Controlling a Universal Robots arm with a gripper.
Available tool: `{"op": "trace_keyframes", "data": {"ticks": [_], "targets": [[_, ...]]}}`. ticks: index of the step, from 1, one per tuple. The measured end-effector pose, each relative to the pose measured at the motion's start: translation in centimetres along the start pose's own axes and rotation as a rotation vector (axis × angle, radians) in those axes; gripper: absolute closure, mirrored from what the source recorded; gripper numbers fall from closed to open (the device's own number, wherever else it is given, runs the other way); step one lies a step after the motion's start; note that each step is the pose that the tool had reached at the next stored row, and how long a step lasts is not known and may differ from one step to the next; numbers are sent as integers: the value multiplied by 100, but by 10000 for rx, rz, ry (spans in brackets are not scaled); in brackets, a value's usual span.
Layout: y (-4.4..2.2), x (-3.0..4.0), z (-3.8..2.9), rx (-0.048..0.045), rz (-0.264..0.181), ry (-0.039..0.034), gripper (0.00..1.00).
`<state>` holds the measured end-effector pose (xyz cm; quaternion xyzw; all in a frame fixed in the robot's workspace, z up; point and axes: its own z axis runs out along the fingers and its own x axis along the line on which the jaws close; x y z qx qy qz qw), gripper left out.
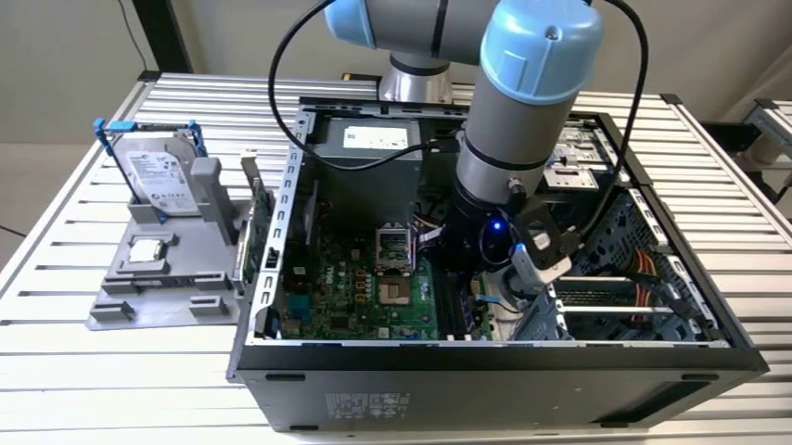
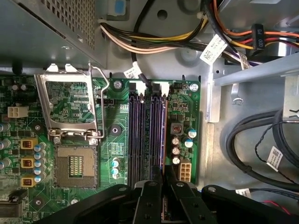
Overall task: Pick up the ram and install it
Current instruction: 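Insert the ram into the slot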
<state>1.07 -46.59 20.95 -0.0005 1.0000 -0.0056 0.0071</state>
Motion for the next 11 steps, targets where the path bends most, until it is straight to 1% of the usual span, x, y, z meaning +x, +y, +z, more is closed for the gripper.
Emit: {"op": "trace_keyframes", "data": {"ticks": [11], "targets": [[2,1,2,-1,1,7,100]]}}
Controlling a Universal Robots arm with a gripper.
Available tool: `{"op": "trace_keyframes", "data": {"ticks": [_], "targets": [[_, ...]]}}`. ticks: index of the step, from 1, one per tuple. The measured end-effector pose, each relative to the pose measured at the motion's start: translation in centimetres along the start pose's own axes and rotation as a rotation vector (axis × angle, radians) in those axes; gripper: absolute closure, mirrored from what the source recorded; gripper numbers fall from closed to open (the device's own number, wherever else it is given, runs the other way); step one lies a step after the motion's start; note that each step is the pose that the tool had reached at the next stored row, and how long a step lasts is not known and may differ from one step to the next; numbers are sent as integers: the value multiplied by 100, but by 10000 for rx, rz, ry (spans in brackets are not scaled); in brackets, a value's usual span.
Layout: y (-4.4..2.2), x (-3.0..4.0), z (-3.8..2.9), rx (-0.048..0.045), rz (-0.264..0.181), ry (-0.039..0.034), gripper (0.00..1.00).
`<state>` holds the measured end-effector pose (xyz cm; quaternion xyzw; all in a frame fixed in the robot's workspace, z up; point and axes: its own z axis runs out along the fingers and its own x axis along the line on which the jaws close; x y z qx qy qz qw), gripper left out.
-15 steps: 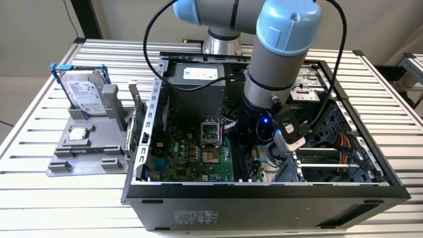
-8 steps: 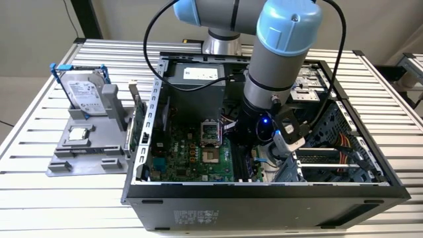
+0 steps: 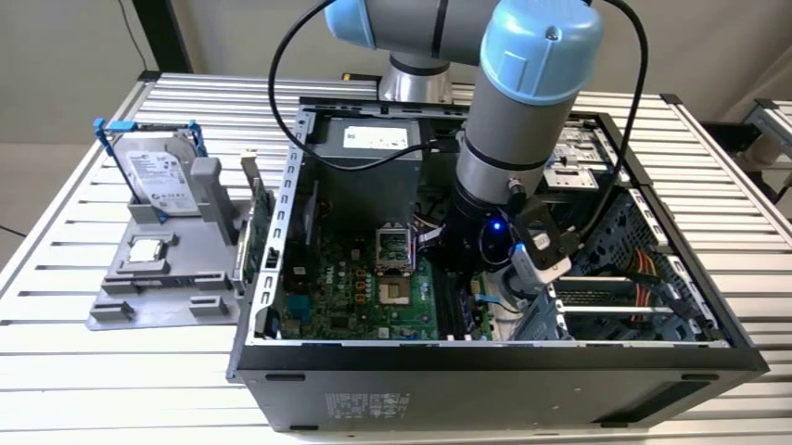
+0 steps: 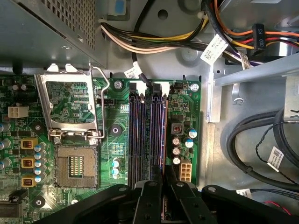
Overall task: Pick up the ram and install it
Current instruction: 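Insert the ram into the slot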
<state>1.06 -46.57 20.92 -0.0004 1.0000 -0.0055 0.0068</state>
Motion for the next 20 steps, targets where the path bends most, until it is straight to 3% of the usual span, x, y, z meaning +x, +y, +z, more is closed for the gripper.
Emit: {"op": "trace_keyframes", "data": {"ticks": [6,12,20], "targets": [[1,-1,-12,1,-1,0,100],[4,-2,-82,89,-3,0,100],[19,1,-85,109,126,-14,100]]}}
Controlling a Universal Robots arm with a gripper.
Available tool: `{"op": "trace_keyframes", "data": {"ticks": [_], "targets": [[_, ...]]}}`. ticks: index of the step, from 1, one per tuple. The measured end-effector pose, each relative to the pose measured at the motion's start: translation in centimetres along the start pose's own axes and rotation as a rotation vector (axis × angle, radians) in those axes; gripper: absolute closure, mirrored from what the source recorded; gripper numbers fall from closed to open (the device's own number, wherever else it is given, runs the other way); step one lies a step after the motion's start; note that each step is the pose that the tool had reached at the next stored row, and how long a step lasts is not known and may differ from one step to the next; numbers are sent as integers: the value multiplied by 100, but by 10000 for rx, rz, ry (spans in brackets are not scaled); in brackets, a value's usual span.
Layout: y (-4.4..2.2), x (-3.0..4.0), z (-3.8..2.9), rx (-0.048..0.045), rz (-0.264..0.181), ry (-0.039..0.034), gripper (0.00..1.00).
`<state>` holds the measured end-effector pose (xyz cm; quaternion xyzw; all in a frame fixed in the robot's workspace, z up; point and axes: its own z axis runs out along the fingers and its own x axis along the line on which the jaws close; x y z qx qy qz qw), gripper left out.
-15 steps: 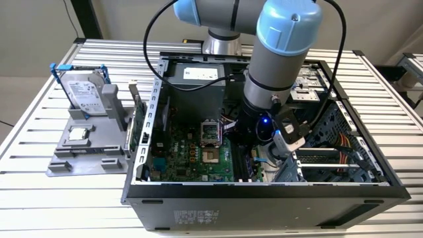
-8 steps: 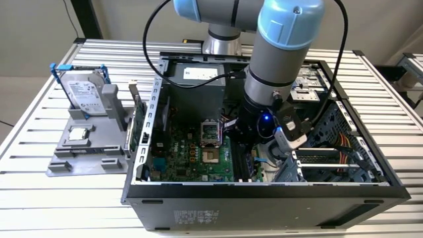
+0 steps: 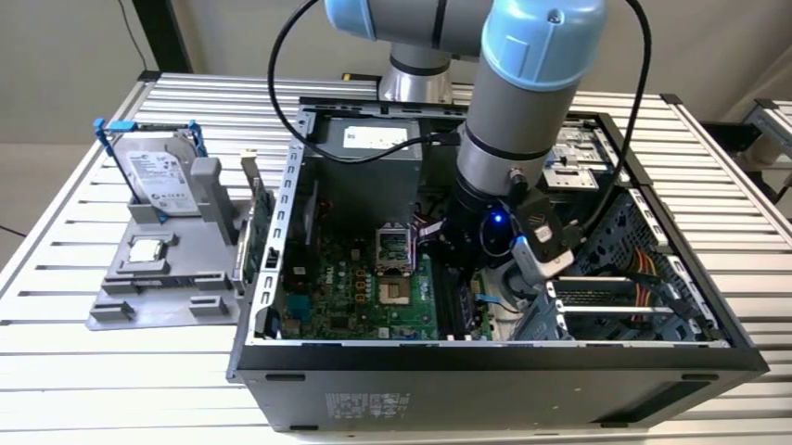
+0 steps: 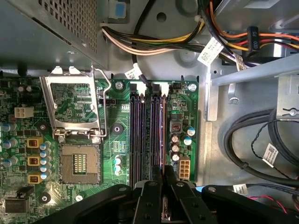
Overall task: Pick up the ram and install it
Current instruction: 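Insert the ram into the slot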
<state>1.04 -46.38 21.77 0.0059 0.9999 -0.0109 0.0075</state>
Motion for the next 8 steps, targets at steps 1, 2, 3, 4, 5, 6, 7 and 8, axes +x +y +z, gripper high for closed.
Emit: {"op": "trace_keyframes", "data": {"ticks": [1,2,3,4,5,6,7,8], "targets": [[3,0,0,0,20,-1,100],[4,0,1,1,28,-1,100],[4,0,3,1,31,-1,100],[5,0,8,0,35,-1,100],[6,0,13,0,37,-1,100],[6,0,19,0,38,0,100],[6,0,27,0,41,0,100],[6,0,36,4,42,1,100]]}}
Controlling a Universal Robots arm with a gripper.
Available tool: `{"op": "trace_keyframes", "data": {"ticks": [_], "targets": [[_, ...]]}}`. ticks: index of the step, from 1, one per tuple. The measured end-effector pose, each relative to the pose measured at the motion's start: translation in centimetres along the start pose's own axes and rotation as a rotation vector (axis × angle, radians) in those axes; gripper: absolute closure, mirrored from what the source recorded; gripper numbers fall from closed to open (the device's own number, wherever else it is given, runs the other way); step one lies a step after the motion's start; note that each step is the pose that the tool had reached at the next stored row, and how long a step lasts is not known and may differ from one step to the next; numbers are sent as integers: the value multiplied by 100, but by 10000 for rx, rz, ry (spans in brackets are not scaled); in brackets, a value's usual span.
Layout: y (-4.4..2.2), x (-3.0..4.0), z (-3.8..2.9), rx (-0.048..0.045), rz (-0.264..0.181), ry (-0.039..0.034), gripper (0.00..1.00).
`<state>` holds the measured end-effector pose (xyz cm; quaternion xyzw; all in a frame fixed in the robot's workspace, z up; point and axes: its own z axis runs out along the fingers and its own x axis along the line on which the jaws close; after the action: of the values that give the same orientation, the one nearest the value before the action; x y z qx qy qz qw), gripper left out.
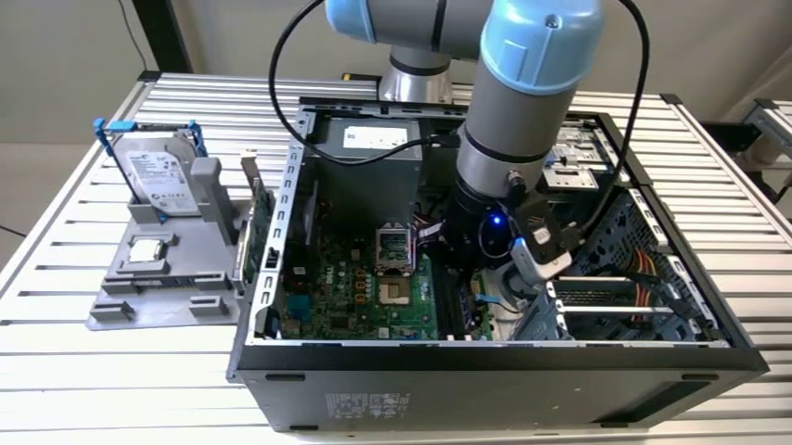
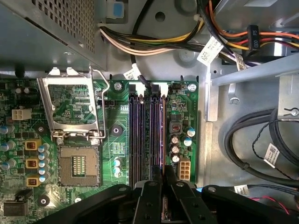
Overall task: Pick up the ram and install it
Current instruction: 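Insert the ram into the slot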
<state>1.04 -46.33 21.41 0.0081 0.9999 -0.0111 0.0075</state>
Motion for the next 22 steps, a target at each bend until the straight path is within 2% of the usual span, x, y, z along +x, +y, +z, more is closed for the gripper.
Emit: {"op": "trace_keyframes", "data": {"ticks": [4,22], "targets": [[1,-1,30,-1,4,0,100],[1,-1,41,-2,4,0,100]]}}
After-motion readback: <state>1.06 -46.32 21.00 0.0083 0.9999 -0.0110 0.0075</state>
